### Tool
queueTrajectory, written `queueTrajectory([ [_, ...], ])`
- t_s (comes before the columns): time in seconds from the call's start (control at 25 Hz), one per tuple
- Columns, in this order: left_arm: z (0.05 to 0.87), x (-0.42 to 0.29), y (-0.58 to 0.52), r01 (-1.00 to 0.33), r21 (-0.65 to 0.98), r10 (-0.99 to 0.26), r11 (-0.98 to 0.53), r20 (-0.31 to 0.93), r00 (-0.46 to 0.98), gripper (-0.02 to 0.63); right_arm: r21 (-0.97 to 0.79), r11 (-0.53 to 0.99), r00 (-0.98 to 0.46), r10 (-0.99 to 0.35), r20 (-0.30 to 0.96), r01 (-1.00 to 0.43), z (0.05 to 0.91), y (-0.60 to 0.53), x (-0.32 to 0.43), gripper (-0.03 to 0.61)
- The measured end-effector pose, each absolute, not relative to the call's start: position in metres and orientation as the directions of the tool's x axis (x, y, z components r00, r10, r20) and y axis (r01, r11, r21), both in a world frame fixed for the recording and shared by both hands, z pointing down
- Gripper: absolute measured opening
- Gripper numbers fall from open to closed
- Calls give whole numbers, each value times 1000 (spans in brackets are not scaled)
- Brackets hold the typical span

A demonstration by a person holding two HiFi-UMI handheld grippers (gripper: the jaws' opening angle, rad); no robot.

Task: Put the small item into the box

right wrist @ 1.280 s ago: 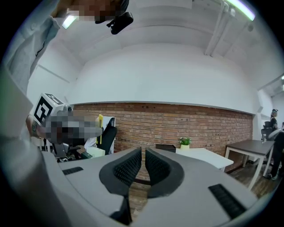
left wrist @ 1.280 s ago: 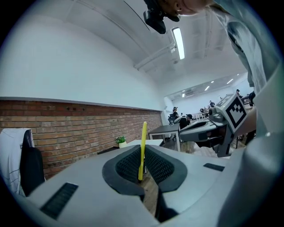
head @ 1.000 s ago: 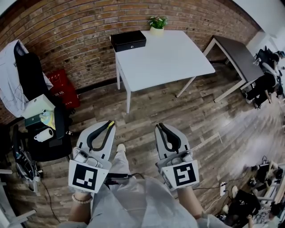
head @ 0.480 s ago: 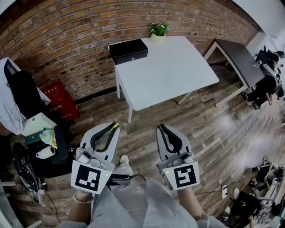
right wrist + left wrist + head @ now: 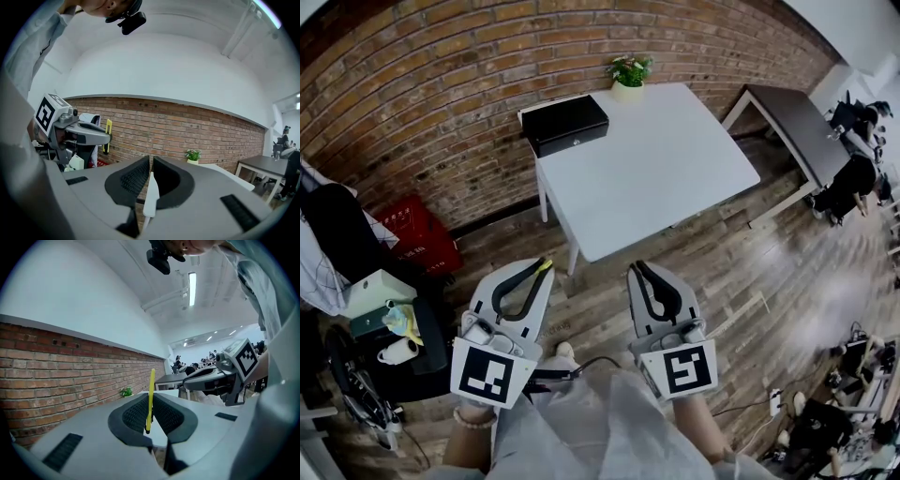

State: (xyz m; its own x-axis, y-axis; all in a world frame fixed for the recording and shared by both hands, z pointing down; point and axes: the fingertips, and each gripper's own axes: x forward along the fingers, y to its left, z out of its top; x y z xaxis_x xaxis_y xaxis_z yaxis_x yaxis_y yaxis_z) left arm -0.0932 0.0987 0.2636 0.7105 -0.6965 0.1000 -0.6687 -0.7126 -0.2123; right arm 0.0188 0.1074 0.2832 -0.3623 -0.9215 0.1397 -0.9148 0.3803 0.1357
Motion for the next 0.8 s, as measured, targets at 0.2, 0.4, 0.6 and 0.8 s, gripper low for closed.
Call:
queueTrajectory([
  [0.2,266,-97,82,-667,-199,-691,-718,92,717,40,145,369,-355,-928,115,-918,282,91,13,57],
  [0.4,271,-99,67,-677,-195,-700,-710,94,708,40,149,380,-363,-923,127,-913,288,76,12,57],
  [0.6,274,-97,43,-691,-204,-717,-693,102,689,40,140,403,-386,-913,132,-904,293,46,15,57],
  [0.8,282,-92,6,-716,-197,-741,-669,114,661,40,138,438,-413,-894,175,-888,300,2,20,57],
])
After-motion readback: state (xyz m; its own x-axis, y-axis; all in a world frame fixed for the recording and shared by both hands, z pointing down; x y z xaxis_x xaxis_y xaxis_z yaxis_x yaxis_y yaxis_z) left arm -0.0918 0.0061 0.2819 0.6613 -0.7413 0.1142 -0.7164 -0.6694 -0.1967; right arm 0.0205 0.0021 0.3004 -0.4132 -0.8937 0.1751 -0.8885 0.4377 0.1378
